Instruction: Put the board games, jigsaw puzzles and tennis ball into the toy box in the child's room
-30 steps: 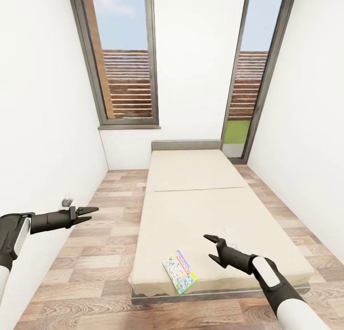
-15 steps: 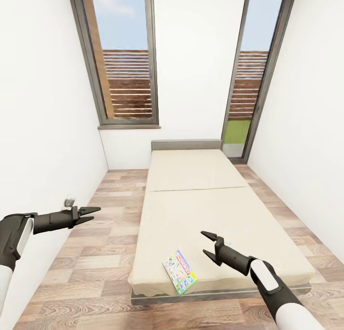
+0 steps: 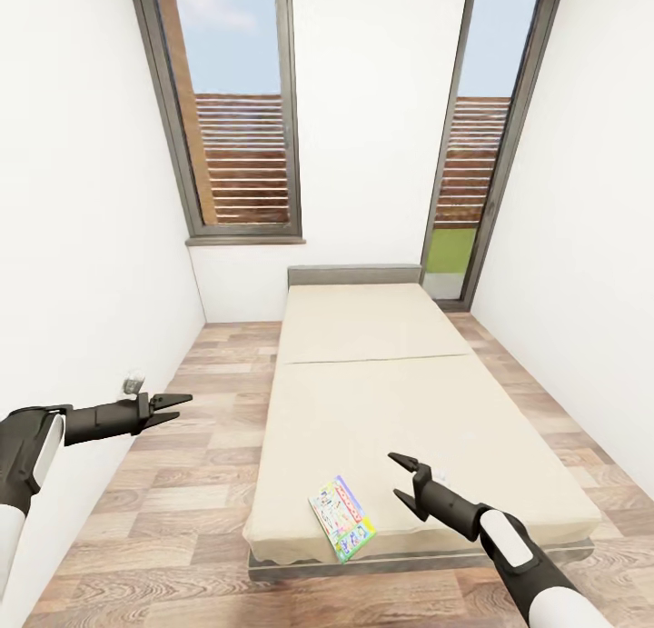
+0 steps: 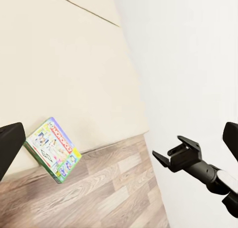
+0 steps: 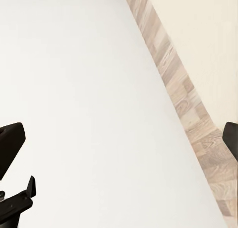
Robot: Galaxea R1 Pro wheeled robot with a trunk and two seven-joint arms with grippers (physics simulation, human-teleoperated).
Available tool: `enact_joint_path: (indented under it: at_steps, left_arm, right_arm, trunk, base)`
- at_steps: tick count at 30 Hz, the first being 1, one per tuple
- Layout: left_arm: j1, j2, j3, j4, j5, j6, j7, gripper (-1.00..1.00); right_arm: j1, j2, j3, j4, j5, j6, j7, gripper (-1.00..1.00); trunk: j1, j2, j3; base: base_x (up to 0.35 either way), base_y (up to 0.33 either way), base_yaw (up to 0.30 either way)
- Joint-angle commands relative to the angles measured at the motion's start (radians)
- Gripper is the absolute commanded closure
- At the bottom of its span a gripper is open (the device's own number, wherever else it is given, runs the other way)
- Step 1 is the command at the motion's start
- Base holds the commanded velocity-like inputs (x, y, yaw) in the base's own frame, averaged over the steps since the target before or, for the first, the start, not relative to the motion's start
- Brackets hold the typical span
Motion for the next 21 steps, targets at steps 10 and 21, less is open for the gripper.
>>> enact_joint_path:
  at_steps: [10, 21]
  left_arm:
    - [-0.001, 0.0, 0.001, 0.0, 0.003, 0.01, -0.001, -1.0]
    - [-0.001, 0.002, 0.002, 0.0, 0.003, 0.01, -0.002, -1.0]
  right_arm:
    - [0.0, 0.004, -0.007, 0.057, -0.002, -0.05, -0.002, -1.0]
    - [0.0, 0.019, -0.006, 0.158, -0.006, -0.189, -0.003, -1.0]
  trunk:
    - [0.039, -0.072, -0.033]
    - [0.081, -0.149, -0.067]
  base:
    - [0.0, 0.0, 0.0]
    - [0.0, 0.0, 0.0]
